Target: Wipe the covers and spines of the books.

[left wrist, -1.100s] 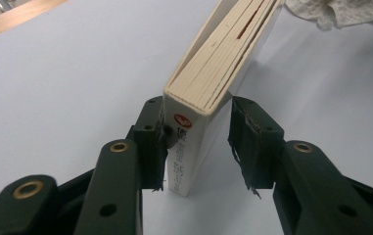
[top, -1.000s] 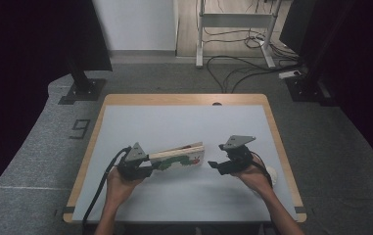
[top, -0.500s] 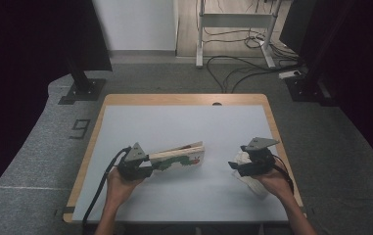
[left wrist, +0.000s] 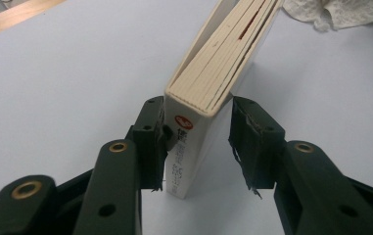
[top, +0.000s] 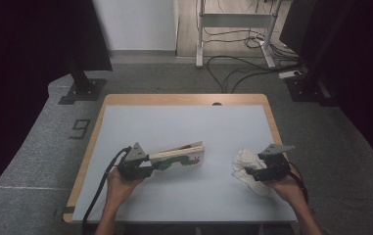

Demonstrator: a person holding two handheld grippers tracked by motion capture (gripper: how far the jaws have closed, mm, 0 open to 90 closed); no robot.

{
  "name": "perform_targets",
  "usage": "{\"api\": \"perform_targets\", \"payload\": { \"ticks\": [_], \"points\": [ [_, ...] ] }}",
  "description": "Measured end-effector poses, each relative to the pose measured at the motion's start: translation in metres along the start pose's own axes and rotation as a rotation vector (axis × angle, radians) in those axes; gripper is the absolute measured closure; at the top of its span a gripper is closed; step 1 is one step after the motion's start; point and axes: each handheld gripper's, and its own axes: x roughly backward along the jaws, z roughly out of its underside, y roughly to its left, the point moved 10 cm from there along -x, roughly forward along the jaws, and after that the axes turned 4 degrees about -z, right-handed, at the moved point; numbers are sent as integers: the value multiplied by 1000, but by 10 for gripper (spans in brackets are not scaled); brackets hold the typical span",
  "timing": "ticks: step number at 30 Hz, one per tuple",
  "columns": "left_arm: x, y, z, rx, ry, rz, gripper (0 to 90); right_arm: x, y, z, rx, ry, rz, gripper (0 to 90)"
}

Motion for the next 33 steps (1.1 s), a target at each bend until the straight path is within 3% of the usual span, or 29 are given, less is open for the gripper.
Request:
{"api": "perform_targets", "payload": {
  "ticks": [10, 17, 26, 33],
  "points": [
    [0, 0, 0, 2, 0, 4, 580, -20, -10, 38, 0, 83, 51, 445],
    [0, 0, 0, 3, 1, 4, 585, -19, -13, 42, 1, 103, 85, 645],
    [0, 1, 0, 5, -1, 0, 589, -5, -12, 32, -24, 66, 43, 683],
    [0, 1, 1, 7, -3, 4, 592, 14, -8, 17, -3, 27, 28, 681]
  ]
}}
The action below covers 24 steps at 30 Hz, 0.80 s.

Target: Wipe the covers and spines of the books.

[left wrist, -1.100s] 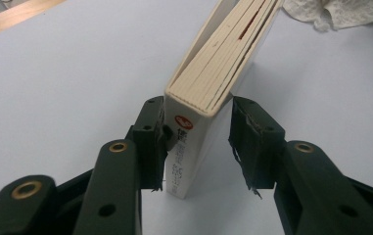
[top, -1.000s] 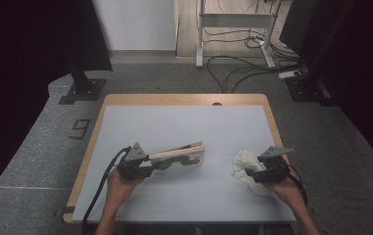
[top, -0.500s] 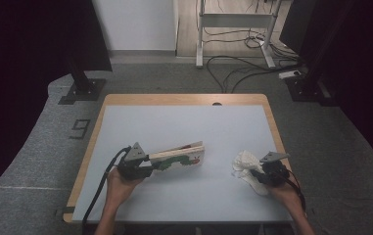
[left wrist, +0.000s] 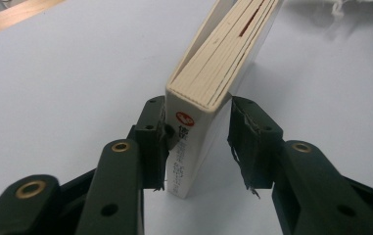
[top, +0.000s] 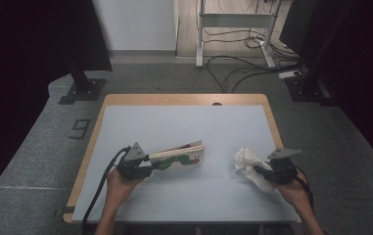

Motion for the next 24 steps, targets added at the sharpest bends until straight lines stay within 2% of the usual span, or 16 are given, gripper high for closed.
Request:
{"api": "perform_targets", "payload": {
  "ticks": [11, 24],
  "points": [
    [-1, 2, 0, 2, -2, -11, 603, 26, 7, -14, 23, -36, -14, 681],
    [0, 6, 2, -8, 8, -23, 646, 25, 22, -25, 45, -53, -57, 679]
  ]
}}
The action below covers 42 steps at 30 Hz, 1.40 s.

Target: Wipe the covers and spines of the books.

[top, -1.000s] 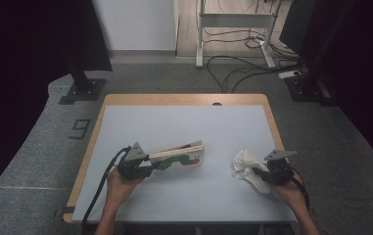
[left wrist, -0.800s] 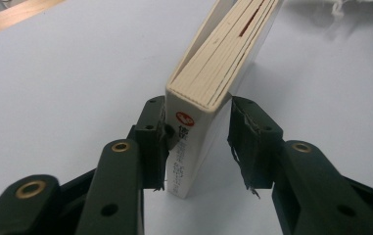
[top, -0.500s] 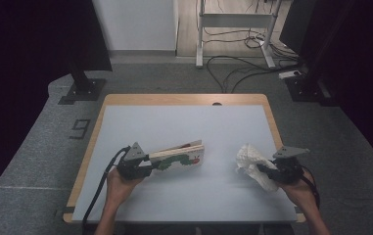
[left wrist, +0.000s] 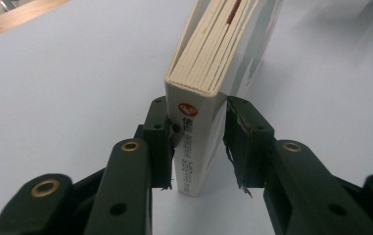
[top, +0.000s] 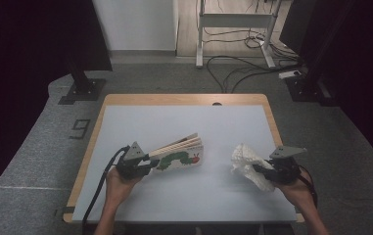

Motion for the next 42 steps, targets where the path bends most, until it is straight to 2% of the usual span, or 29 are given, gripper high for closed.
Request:
{"api": "perform_targets", "payload": {
  "ticks": [7, 17, 42],
  "points": [
    [1, 1, 2, -2, -4, 1, 676, -7, 7, -6, 12, -2, -24, 677],
    [1, 1, 2, -8, -5, 6, 672, -21, 22, -19, 42, -7, -65, 676],
    [1, 1, 2, -16, -2, 11, 658, -69, 81, -63, 160, -19, -208, 672]
  ]
}}
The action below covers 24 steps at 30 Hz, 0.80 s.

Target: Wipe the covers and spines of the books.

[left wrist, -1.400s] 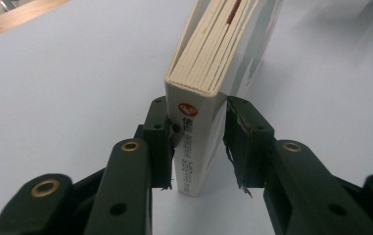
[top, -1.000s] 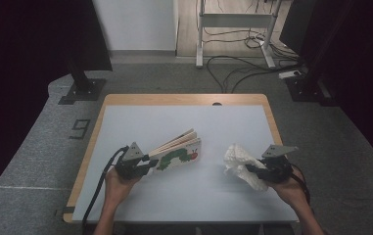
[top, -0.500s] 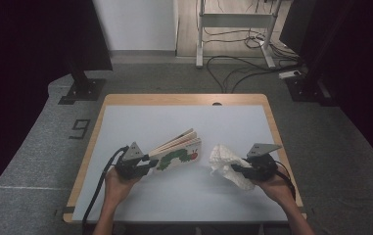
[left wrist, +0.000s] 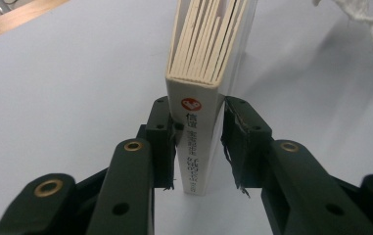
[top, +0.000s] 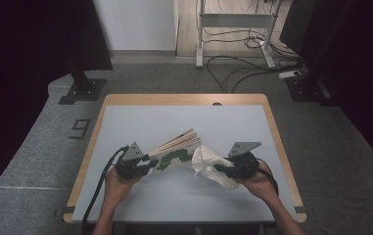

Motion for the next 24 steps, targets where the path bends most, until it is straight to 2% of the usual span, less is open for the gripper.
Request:
{"api": "perform_targets", "payload": {
  "ticks": [24],
  "points": [
    [-1, 0, 0, -10, 0, -6, 657, -64, 42, -46, 102, 10, -114, 669]
  ]
}}
